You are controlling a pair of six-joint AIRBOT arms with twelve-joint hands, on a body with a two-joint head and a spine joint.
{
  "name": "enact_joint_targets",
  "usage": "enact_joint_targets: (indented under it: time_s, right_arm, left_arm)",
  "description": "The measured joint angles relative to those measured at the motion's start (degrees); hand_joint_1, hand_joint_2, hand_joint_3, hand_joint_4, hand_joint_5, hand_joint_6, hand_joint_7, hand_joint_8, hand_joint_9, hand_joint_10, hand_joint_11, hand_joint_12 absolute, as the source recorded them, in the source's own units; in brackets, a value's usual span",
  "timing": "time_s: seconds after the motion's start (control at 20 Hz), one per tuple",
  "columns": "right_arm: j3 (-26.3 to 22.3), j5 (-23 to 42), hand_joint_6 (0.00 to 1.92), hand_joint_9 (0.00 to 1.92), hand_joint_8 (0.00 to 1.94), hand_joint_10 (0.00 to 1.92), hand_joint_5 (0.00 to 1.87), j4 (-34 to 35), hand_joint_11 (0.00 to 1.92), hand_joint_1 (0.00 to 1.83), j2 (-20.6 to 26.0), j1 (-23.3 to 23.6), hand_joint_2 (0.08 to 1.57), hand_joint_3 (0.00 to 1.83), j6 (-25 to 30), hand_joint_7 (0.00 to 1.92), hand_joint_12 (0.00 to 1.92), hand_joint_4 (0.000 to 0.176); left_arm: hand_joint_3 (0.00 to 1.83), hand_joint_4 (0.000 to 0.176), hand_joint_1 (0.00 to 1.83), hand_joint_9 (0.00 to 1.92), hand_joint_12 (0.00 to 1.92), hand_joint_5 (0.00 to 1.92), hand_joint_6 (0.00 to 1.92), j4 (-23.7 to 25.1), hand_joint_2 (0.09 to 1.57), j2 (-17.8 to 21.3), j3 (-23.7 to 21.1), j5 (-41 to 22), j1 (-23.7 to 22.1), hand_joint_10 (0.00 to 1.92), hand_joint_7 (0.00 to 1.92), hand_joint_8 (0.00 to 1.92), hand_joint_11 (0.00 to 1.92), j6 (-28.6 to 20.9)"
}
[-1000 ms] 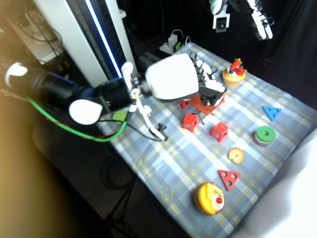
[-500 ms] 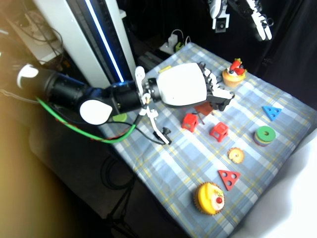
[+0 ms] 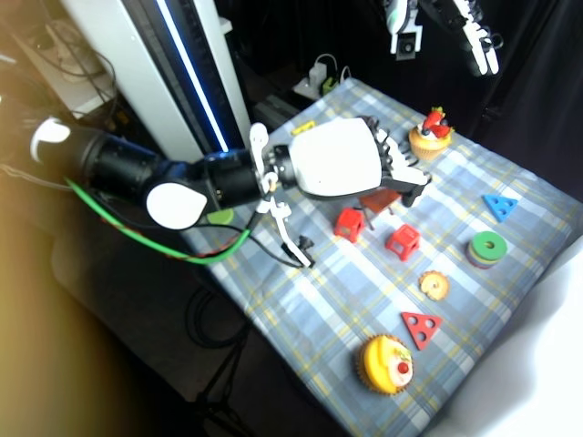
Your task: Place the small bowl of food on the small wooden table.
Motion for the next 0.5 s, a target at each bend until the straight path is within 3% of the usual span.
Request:
enact_joint_targets:
  time_s: [0.25, 0.5]
  right_arm:
    - [0.0, -0.35, 0.0, 0.9, 0.0, 0.0, 0.83, -0.63, 0.49, 1.13, 0.0, 1.33, 0.94, 0.0, -0.04, 0.91, 1.01, 0.0]
    - [0.0, -0.35, 0.0, 0.78, 0.0, 0.0, 0.65, -0.85, 0.35, 1.08, 0.22, 2.16, 0.92, 0.0, -0.02, 0.77, 1.0, 0.0]
  left_arm:
    - [0.0, 0.176, 0.26, 0.22, 0.19, 0.17, 0.0, -0.02, 1.16, 0.0, 0.0, 0.02, -0.11, 0.0, 0.24, 0.0, 0.0, -0.02]
    - [0.0, 0.176, 0.28, 0.23, 0.26, 0.19, 0.0, 0.0, 1.16, 0.0, 0.0, -0.02, -0.11, 0.0, 0.25, 0.0, 0.0, -0.02]
